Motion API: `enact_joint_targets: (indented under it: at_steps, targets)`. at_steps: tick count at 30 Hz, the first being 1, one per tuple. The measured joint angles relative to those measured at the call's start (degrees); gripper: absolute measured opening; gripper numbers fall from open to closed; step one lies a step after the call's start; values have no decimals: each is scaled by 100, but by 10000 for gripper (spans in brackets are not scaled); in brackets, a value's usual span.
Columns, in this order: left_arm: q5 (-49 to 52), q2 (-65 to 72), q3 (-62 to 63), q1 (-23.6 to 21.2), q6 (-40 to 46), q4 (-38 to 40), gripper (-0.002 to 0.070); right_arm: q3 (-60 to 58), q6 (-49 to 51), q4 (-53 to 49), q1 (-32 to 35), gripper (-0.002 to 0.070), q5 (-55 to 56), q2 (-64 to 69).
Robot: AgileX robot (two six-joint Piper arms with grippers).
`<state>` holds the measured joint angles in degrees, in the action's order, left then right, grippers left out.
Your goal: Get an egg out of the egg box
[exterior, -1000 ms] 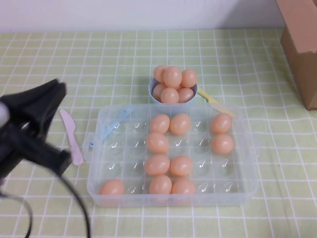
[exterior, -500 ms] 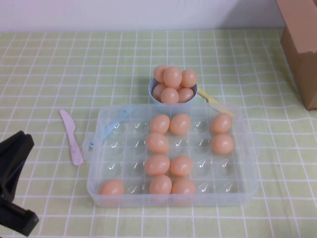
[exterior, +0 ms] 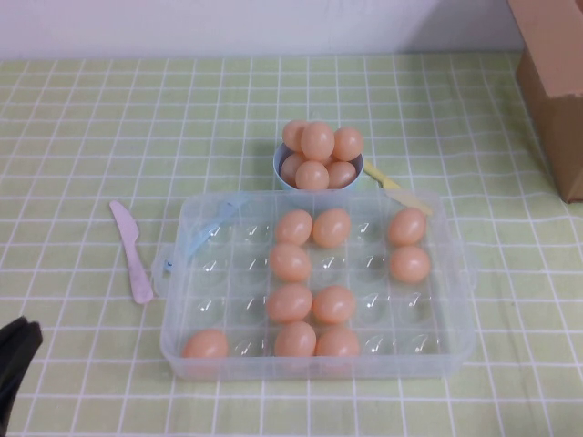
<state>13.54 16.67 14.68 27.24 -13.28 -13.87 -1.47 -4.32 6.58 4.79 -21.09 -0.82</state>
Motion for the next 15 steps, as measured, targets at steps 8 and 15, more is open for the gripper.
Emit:
enact_joint_targets:
  at_steps: [8,15]
  targets:
    - [12,-1521,-951,-931,243,484,-2,0,0,14,0,-17,0,0]
    - [-79,-1721,-1542,-2041,535,777,-2,0,0,14,0,-17,-9,0]
